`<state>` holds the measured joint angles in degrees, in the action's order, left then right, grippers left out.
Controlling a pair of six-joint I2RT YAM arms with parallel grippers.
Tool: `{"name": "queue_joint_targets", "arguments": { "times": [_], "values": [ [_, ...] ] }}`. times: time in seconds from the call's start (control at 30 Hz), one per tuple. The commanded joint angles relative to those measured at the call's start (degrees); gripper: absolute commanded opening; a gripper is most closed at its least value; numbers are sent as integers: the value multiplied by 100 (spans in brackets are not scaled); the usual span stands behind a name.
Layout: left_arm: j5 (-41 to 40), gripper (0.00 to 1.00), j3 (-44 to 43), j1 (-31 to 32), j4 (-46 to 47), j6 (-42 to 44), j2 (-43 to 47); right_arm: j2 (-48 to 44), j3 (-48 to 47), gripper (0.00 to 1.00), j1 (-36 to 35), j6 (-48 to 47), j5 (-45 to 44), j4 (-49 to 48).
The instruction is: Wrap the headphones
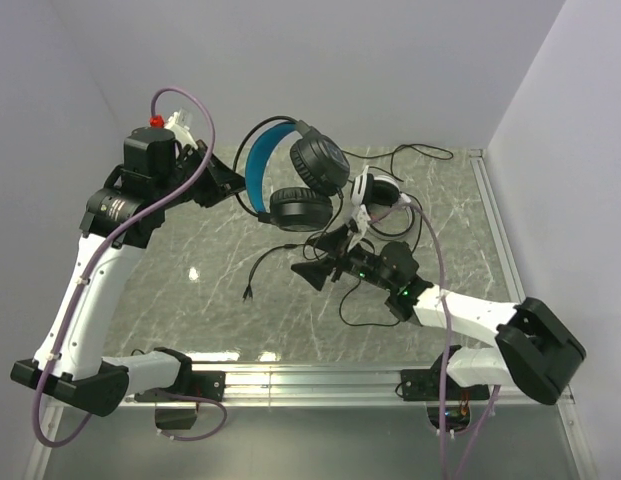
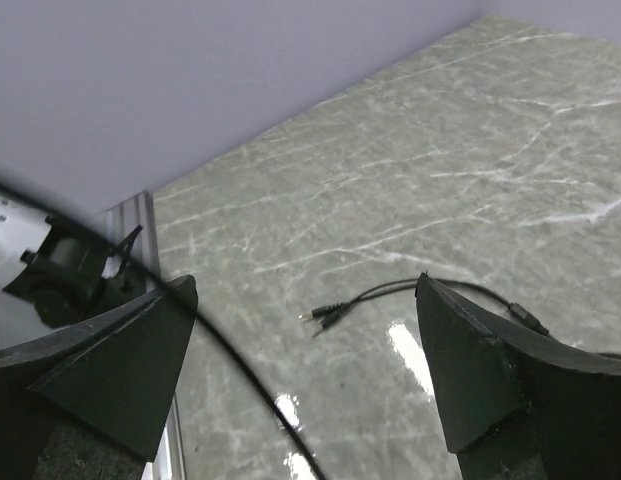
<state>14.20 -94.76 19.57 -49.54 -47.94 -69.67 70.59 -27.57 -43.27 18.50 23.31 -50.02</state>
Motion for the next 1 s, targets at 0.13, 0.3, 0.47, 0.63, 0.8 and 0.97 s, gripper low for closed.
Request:
{"name": "queue_joint_targets", "arguments": {
  "times": [0.13,0.3,0.47,0.63,0.8,0.97],
  "values": [
    [557,0,-148,-6,664,-531,112,657,-547,95,-226,83,-319,-719],
    [576,0,-157,-6,761,-628,146,1115,-714,78,-305,197,-310,-904],
    [462,0,-78,-6,805,-707,155,1230,-750,8,-402,347,-222,-904],
    [198,0,492,-6,1419,-1234,392,958,-539,0,-656,452,-257,-781],
    [-873,0,1179,3,2124,-1174,832,132,-144,0,-885,611,-354,-598],
    [-1576,0,1818,11,2676,-980,1060,-475,-555,0,-1131,629,-380,491]
  ]
}}
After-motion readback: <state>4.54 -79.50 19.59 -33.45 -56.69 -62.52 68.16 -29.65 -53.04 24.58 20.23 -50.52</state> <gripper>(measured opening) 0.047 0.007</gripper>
